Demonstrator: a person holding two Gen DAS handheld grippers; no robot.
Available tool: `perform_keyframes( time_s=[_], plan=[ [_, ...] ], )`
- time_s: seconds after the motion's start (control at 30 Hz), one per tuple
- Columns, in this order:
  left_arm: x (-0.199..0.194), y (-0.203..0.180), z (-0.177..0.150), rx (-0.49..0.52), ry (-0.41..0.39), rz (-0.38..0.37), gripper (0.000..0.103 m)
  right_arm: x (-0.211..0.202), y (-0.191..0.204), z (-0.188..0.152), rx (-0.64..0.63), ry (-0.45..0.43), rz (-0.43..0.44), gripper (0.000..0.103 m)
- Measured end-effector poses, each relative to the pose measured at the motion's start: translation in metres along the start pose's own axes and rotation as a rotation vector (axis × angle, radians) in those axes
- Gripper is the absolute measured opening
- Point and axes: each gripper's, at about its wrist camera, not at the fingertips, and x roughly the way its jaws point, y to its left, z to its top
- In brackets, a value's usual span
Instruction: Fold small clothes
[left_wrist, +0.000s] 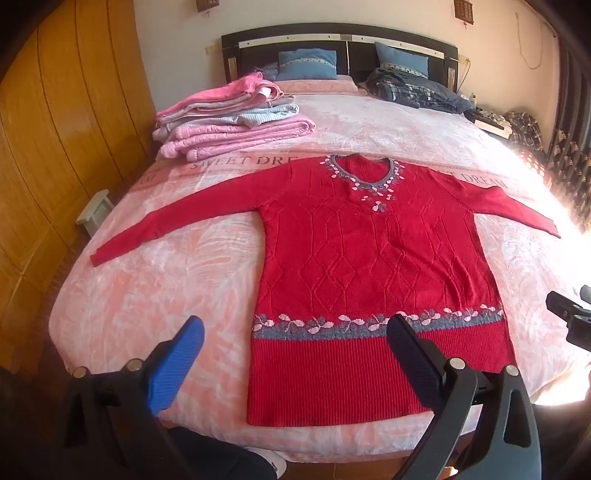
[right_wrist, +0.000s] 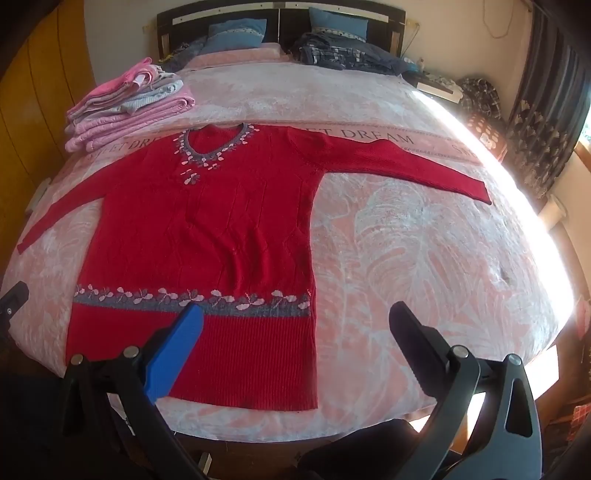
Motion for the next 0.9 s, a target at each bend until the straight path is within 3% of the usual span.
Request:
perform_keyframes(
  time_s=[0.27,0.9],
  plan=[
    [0.027,-0.028,0.031,0.014,0.005,0.008,0.099,0.0,0.002,-0.001,-0.006,0.003,0.011,0.1],
    [0.026,-0.027,0.027,0.015,0.003,0.017,0.099,0.003,0.002,-0.002,-0.006,0.01,0.012,0.1]
  ],
)
